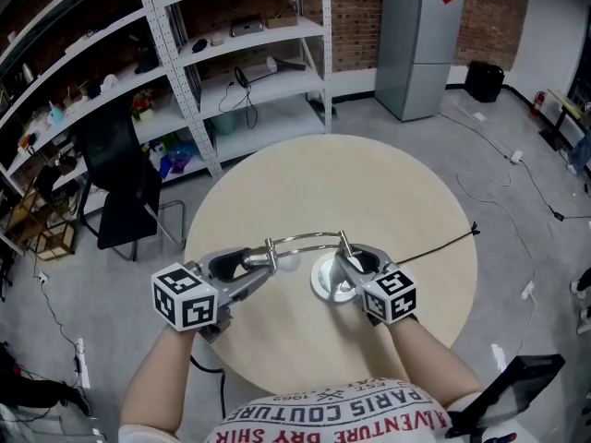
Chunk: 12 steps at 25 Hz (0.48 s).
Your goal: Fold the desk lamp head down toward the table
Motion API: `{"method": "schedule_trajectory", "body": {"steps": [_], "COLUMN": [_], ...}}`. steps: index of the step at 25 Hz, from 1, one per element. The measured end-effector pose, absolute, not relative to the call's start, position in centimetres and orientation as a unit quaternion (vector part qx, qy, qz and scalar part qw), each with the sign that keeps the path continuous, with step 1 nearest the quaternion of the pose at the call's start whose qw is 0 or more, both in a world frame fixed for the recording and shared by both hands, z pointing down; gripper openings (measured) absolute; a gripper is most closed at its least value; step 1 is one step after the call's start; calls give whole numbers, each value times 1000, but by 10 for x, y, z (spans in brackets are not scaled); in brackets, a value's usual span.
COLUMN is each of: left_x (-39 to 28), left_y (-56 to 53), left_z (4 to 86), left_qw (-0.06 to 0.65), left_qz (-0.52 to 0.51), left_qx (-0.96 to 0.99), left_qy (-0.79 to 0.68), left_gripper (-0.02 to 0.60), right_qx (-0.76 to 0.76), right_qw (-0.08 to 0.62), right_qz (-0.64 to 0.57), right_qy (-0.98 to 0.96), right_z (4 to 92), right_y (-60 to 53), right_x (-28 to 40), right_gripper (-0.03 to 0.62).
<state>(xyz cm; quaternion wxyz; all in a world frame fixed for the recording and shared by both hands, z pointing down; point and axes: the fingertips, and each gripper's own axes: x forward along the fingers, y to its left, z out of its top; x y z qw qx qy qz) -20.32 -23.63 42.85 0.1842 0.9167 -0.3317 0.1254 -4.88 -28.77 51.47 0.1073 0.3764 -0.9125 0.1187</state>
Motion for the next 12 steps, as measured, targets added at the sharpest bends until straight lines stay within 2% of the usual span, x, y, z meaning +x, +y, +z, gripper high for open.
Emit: {"method": "schedule_trajectory", "body": {"steps": [12], "left_x": [-206], "left_y": [-237], "left_z": [445], "left_qw": [208], "left_qz": [124], "left_qx": [916], "left_qy": [-321], "left_gripper": [225], "right_qx": [377], "right_qw": [108], "right_qz": [118], "right_qy": [-912], "right_z": [512], "right_y": [-288], "right_x": [-49], "right_gripper": [120]}}
